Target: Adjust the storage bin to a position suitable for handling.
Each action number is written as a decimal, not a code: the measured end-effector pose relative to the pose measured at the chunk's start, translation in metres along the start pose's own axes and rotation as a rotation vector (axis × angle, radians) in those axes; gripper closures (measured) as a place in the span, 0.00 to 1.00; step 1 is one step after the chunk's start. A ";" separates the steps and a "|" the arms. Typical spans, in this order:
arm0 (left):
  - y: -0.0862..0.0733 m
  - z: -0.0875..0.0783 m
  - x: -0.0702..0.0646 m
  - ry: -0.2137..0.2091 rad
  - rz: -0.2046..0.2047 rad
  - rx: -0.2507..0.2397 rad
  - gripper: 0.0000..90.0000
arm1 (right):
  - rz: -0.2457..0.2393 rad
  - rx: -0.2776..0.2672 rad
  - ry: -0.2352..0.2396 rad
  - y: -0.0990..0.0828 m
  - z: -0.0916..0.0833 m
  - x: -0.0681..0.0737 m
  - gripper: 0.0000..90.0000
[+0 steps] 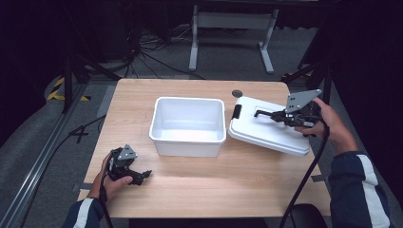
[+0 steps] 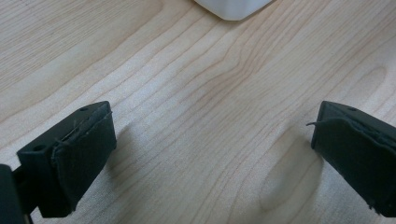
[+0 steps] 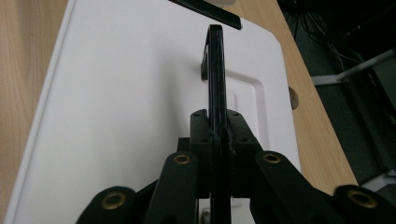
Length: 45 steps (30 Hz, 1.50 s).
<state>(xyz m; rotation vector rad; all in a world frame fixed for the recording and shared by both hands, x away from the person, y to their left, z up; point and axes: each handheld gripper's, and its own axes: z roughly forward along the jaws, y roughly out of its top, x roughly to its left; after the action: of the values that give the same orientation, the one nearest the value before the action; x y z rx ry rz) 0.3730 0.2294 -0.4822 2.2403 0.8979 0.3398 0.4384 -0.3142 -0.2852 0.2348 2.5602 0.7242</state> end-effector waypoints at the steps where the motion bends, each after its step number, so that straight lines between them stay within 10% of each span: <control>1: 0.000 0.000 0.000 0.000 0.000 0.000 0.00 | 0.005 0.007 -0.001 -0.002 0.004 0.000 0.93; 19: 0.000 0.000 0.000 0.000 0.000 0.000 0.00 | 0.099 0.026 0.058 -0.034 0.058 -0.003 0.94; 45: 0.000 0.000 0.000 0.000 -0.001 -0.001 0.00 | 0.175 0.051 0.069 -0.056 0.090 -0.008 0.94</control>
<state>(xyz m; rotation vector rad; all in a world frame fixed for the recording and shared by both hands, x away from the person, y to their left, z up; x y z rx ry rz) 0.3730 0.2293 -0.4823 2.2392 0.8986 0.3395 0.4865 -0.3234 -0.3790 0.4625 2.6500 0.7430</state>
